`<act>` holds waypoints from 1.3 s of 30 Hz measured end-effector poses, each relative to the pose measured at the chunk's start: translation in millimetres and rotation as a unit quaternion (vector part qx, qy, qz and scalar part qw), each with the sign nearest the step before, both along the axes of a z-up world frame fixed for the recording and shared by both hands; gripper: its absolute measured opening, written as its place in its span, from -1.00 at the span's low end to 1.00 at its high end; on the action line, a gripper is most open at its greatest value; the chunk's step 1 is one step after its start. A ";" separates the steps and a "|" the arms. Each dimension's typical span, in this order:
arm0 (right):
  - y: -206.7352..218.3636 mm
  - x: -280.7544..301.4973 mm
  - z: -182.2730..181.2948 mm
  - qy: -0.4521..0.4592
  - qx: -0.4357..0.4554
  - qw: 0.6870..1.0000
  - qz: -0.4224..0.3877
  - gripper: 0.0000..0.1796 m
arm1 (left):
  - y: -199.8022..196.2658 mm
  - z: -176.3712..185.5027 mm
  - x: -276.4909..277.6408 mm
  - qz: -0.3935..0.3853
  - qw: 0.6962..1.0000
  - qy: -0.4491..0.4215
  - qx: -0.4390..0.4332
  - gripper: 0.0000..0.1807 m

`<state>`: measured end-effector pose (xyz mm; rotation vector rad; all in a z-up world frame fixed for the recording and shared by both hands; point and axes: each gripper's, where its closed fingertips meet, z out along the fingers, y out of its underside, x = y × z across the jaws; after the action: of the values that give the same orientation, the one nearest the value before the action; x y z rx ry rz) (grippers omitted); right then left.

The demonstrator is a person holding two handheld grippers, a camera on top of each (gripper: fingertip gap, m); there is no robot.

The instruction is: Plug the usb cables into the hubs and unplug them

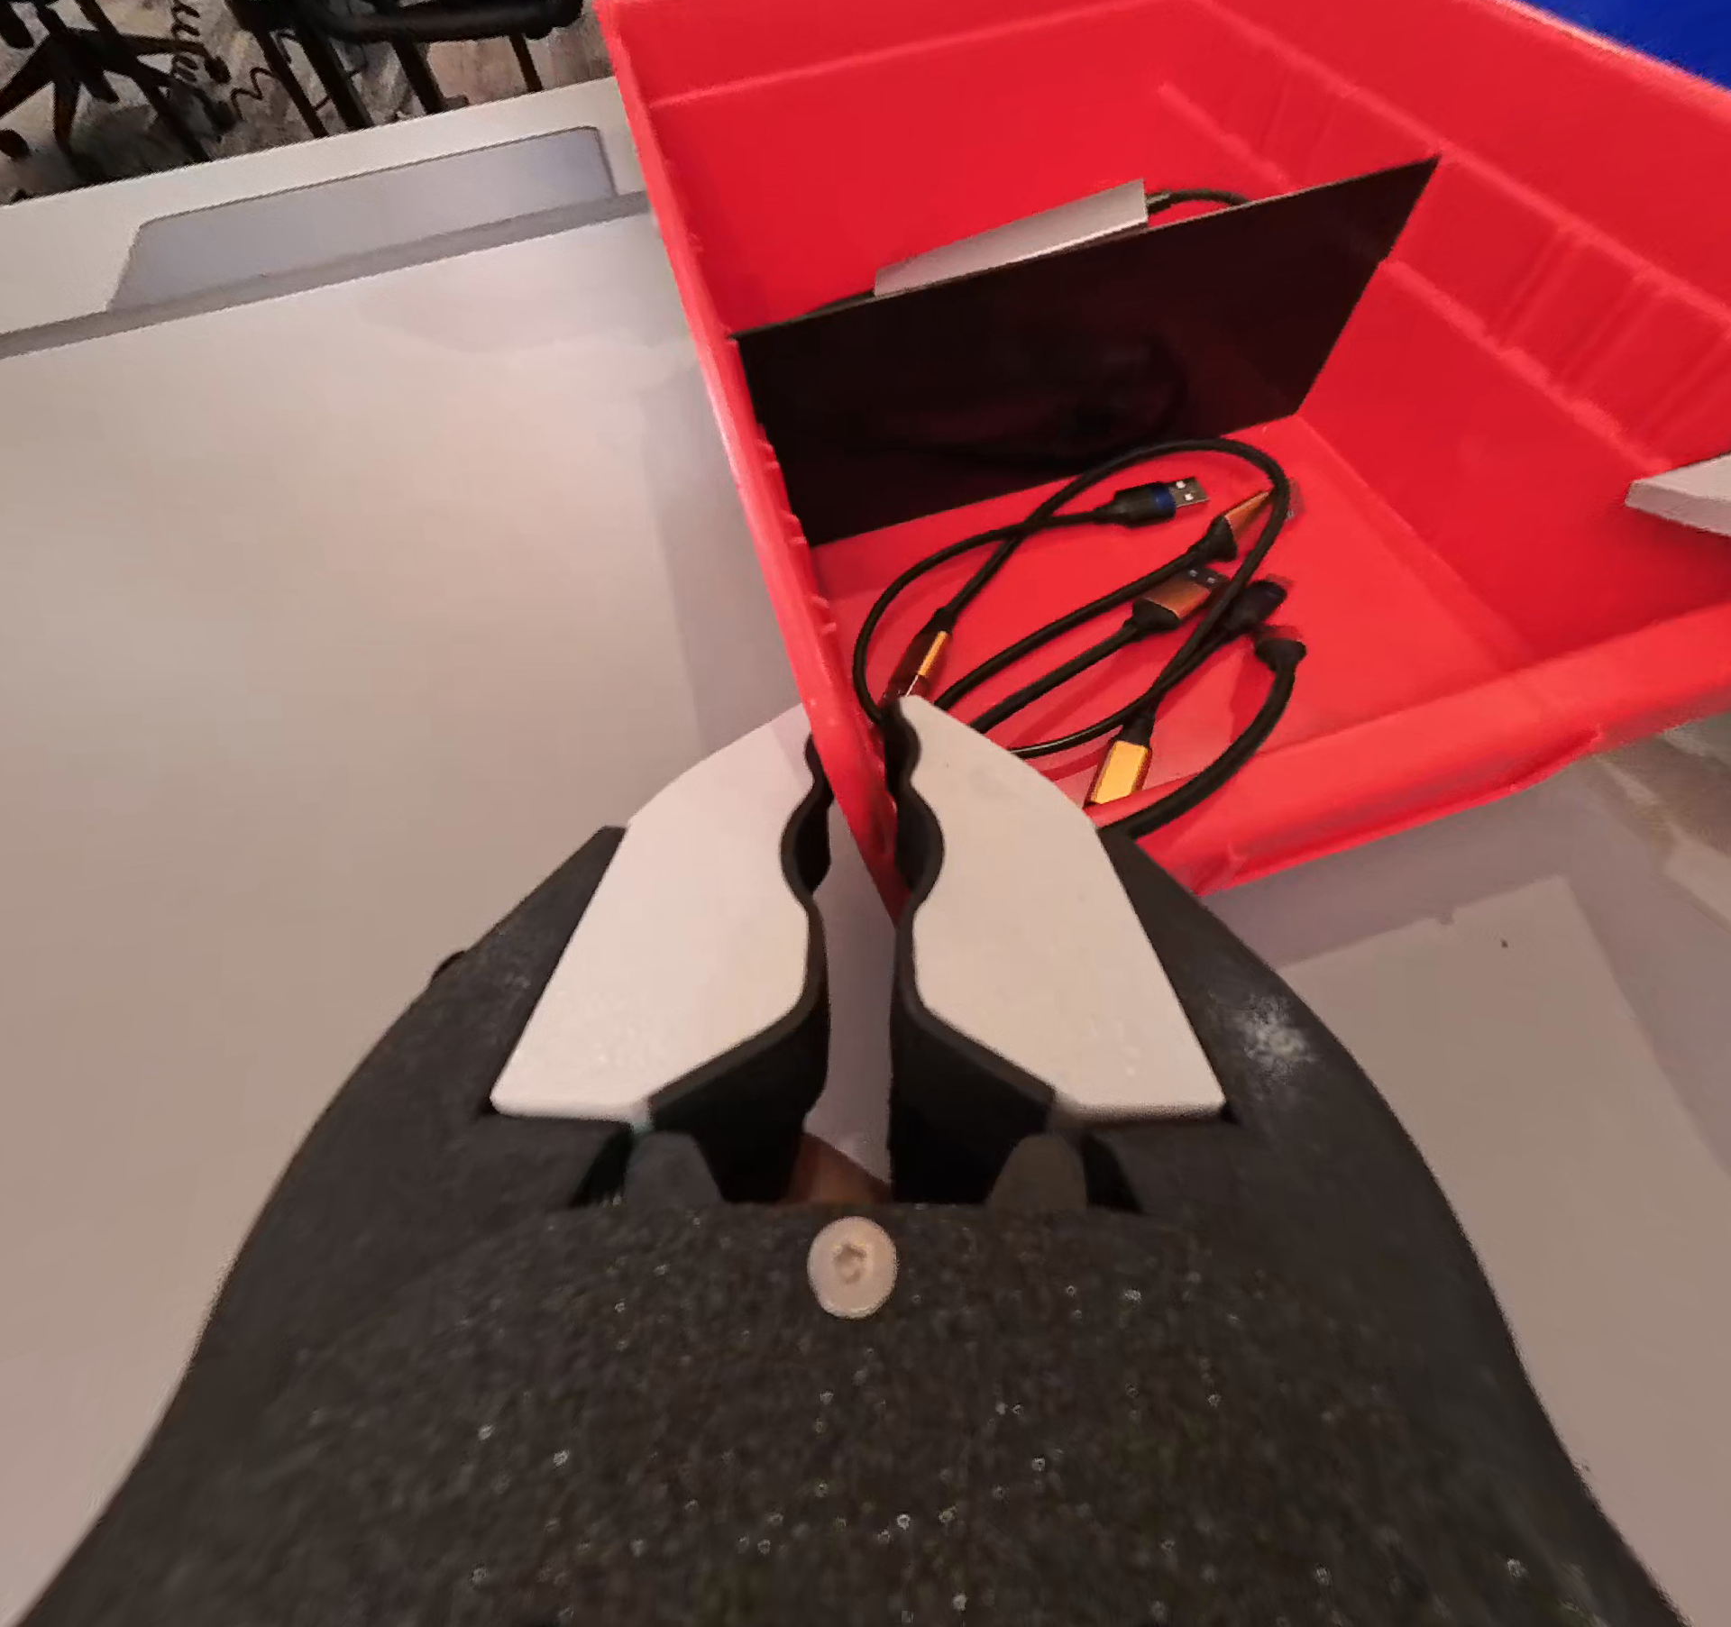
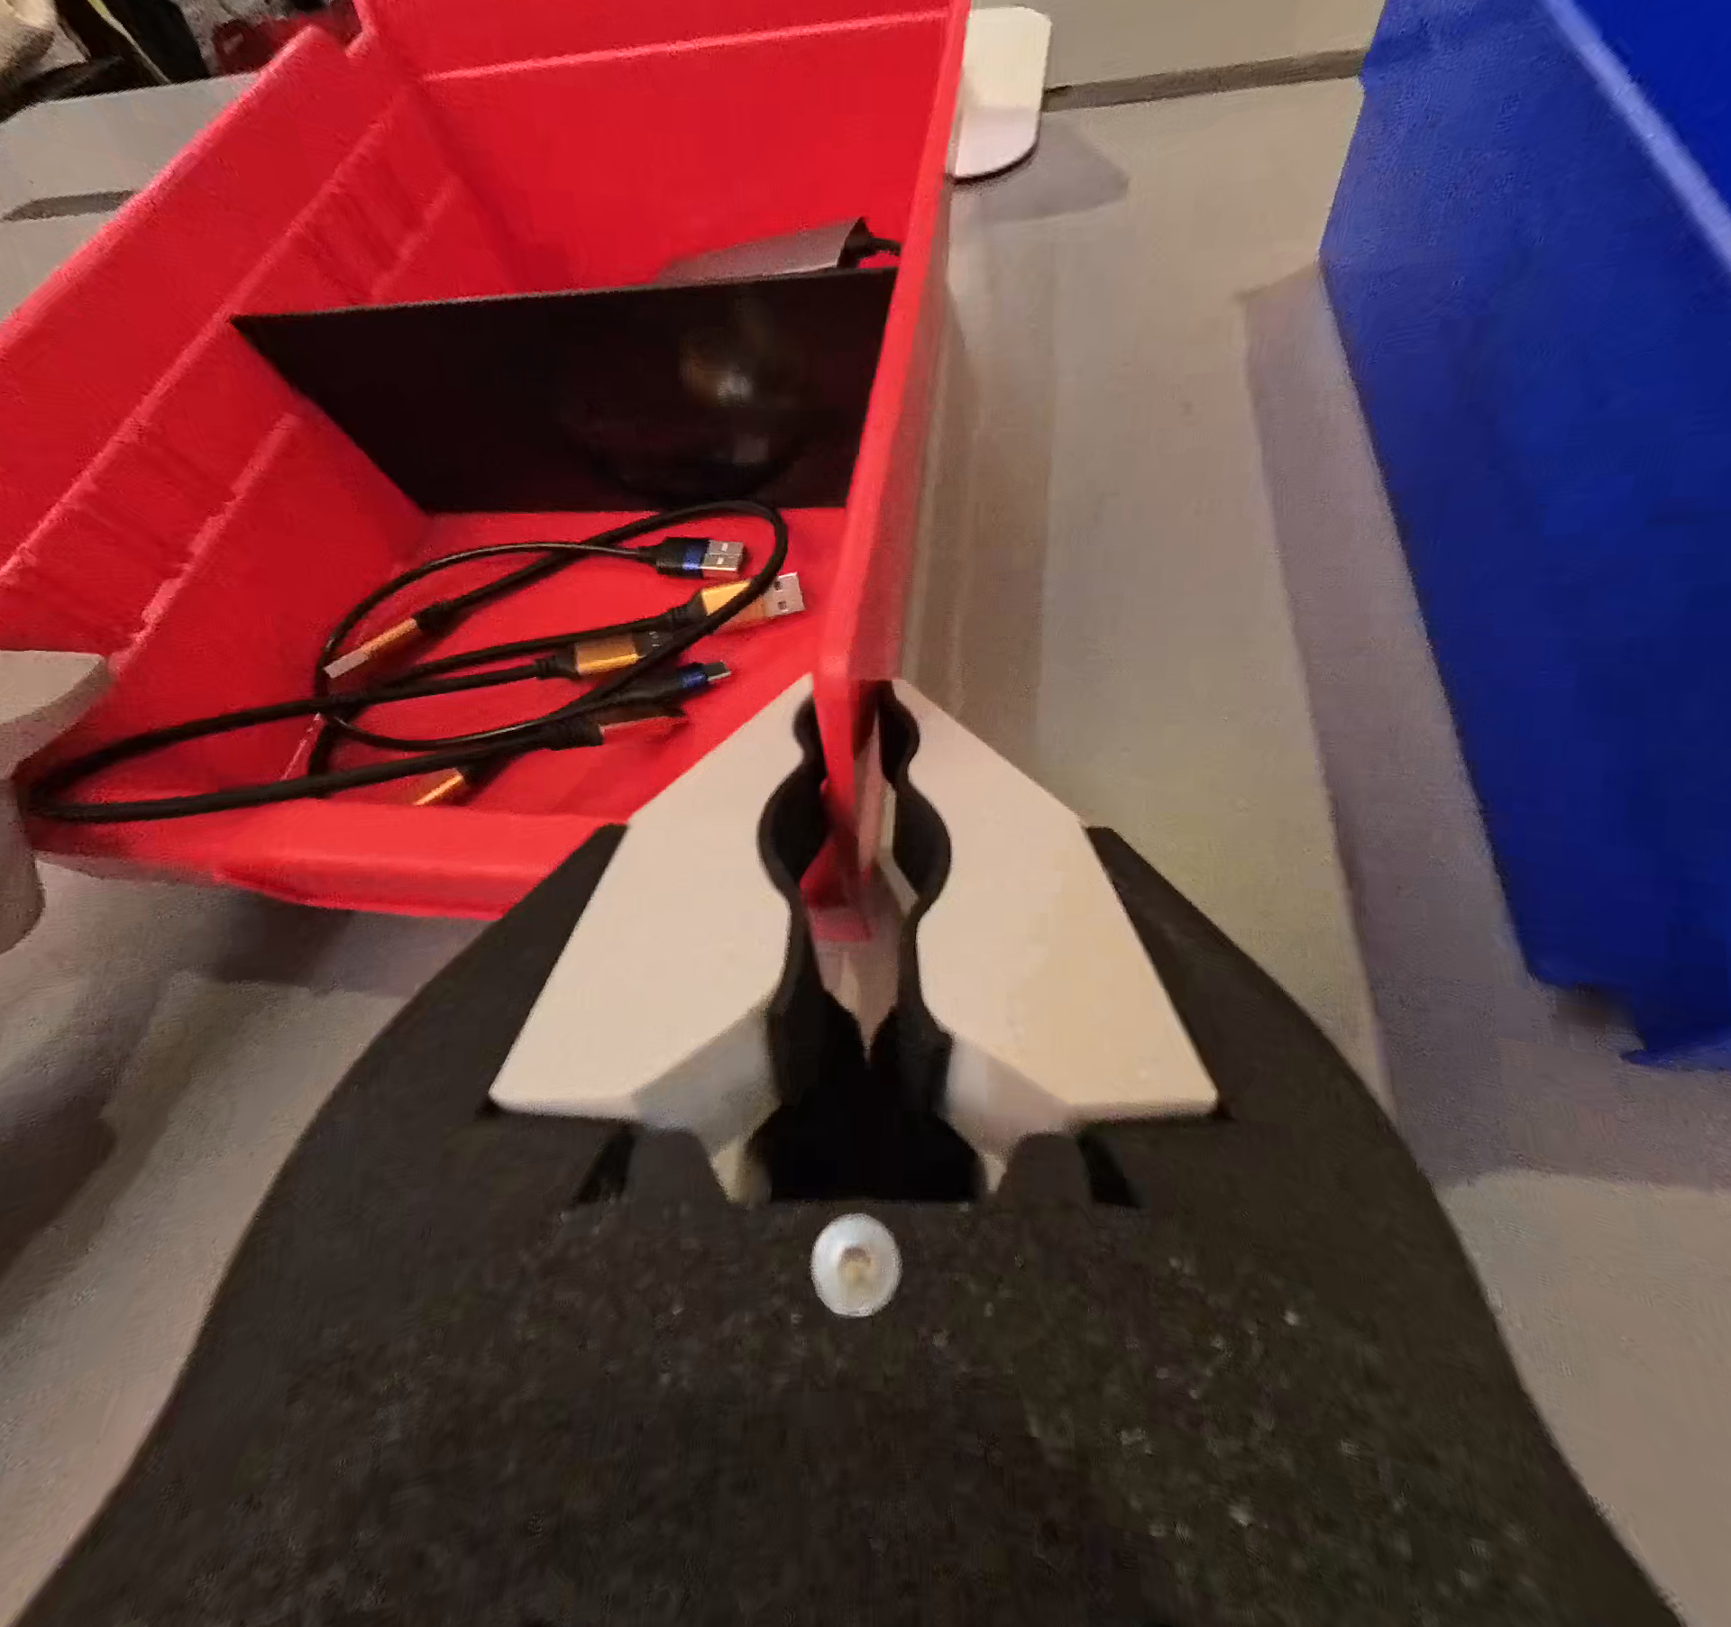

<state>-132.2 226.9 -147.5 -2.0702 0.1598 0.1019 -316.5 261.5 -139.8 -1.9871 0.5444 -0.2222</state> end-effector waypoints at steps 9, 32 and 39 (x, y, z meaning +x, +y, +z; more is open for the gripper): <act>12.4 -78.1 34.1 -0.072 0.049 0.996 0.025 -0.95 | 5.3 27.9 -77.0 0.052 0.998 -0.018 0.019 -0.96; 32.5 -259.6 0.8 0.033 -0.029 0.971 0.237 -0.79 | 40.7 6.7 -258.7 0.157 0.987 -0.036 0.003 -0.95; -17.5 -195.6 30.5 -0.012 0.014 0.951 0.307 -0.73 | 27.6 42.1 -258.7 0.183 0.979 -0.038 0.084 -0.82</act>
<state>-327.8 209.5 -117.0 -2.0251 -0.5052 0.4547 -575.1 289.1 -97.6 -1.8662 0.1358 -0.0209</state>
